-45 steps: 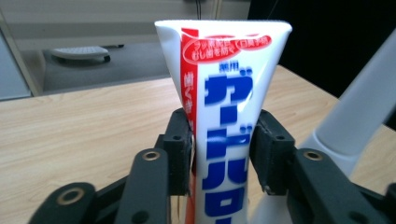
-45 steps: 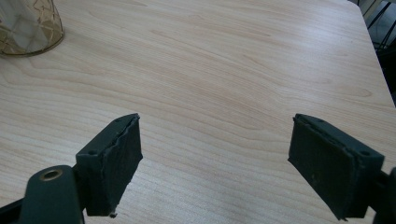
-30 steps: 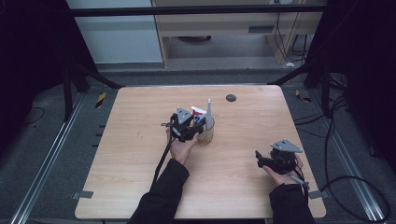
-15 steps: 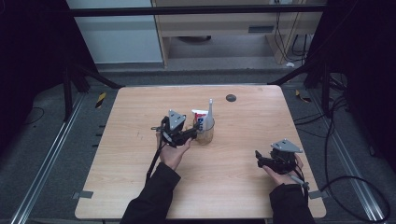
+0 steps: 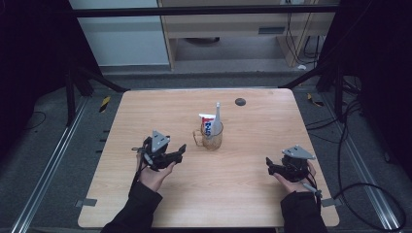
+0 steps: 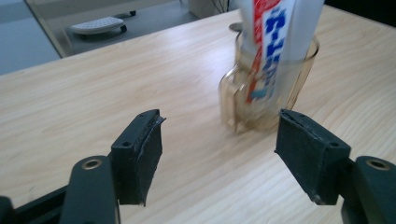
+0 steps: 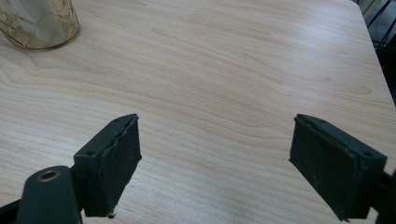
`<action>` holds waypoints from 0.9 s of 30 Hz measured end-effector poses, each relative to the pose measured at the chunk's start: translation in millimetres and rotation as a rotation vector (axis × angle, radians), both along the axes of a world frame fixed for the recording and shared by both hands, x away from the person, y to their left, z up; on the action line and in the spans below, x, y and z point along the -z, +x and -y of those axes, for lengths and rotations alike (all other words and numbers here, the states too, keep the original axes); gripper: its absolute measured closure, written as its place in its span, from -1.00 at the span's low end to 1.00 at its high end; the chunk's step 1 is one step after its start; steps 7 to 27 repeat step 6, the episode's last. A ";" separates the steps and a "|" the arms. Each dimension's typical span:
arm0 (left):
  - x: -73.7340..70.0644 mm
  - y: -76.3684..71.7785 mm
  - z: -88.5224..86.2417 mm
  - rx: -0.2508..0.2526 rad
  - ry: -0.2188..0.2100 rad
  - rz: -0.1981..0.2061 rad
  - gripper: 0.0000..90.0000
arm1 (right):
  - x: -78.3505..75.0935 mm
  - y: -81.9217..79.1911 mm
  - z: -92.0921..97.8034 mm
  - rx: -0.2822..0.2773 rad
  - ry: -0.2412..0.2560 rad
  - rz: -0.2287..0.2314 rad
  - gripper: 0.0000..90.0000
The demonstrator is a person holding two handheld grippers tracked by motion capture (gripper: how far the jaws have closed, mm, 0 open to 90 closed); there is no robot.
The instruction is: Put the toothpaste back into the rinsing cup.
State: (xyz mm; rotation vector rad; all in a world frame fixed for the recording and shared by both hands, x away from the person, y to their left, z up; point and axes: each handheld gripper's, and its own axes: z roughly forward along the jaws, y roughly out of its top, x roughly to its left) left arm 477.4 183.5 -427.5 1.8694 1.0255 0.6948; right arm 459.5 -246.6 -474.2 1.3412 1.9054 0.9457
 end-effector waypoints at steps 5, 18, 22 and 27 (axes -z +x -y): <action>11.2 -10.2 -28.0 -0.033 -0.017 -0.024 -0.37 | 0.5 0.0 0.0 0.000 -0.001 -0.007 -0.66; 11.2 -10.2 -28.0 -0.033 -0.017 -0.024 -0.37 | 0.5 0.0 0.0 0.000 -0.002 -0.007 -0.67; 11.2 -10.2 -28.0 -0.033 -0.017 -0.024 -0.37 | 0.5 0.0 0.0 0.000 -0.002 -0.007 -0.67; 11.2 -10.2 -28.0 -0.033 -0.017 -0.024 -0.37 | 0.5 0.0 0.0 0.000 -0.002 -0.007 -0.67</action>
